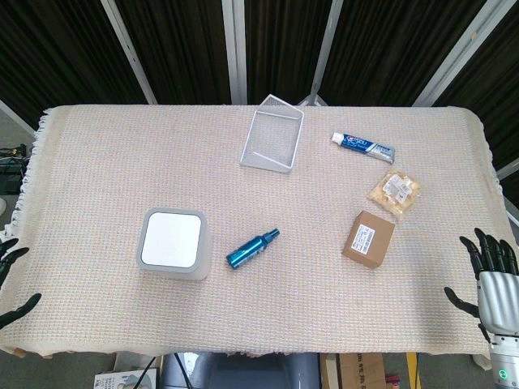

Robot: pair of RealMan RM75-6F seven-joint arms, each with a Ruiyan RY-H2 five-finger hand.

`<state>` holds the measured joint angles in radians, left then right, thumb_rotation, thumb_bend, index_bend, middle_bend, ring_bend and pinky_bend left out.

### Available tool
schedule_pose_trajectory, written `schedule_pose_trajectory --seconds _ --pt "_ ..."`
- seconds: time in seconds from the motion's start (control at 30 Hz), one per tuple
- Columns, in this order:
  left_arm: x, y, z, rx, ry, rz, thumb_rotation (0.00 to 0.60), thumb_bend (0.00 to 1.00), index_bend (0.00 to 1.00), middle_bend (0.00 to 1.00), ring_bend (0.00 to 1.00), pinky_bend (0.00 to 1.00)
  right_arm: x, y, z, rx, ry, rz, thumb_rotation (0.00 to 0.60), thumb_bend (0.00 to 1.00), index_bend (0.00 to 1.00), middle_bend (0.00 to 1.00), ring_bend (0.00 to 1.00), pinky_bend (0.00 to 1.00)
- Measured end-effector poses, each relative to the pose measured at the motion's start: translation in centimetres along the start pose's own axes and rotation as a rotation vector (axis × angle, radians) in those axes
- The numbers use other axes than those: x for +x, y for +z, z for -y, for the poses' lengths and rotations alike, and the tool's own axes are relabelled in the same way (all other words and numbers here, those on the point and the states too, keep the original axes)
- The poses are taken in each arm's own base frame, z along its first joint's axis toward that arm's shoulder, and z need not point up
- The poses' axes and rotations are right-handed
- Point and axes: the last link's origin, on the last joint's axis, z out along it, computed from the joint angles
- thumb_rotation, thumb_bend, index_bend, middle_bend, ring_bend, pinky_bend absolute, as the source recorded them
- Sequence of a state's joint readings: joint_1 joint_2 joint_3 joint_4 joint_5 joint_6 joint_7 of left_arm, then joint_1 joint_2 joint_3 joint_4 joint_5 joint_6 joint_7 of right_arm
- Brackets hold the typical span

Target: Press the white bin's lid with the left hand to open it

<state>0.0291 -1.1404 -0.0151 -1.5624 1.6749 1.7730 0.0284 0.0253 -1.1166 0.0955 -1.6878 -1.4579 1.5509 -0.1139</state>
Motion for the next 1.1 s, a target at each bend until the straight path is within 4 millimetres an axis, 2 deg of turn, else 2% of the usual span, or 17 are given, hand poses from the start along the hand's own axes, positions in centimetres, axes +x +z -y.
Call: schedule_pose_trajectory --seconds 0.73,0.8,0.9,0.97,1.1 --pt "-0.4 0.3 -0.1 -0.001 -0.018 0.025 0.600 0.18 0.16 0.15 0.01 0.11 -0.4 -0.2 0.2 0.008 -0.005 0.019 0.600 0.17 0.15 0.00 0.03 0.04" --pt "-0.4 0.3 -0.1 0.005 -0.014 0.030 0.600 0.19 0.16 0.19 0.06 0.16 -0.2 -0.3 0.2 0.005 0.002 0.010 0.600 0.17 0.15 0.00 0.03 0.04" --pt "-0.5 0.5 -0.2 -0.002 -0.017 0.036 0.600 0.23 0.16 0.32 0.24 0.38 -0.1 -0.3 0.1 0.005 0.005 0.009 0.600 0.17 0.15 0.00 0.03 0.04" --pt "-0.4 1.1 -0.4 -0.016 -0.028 0.021 0.600 0.27 0.16 0.47 0.39 0.52 -0.1 -0.3 0.1 0.002 0.009 0.013 0.600 0.17 0.15 0.00 0.03 0.04" --pt "-0.1 2.5 -0.7 -0.044 -0.016 -0.020 0.600 0.42 0.17 0.74 0.63 0.67 -0.2 -0.1 -0.2 -0.009 0.019 0.015 0.600 0.17 0.15 0.00 0.03 0.04"
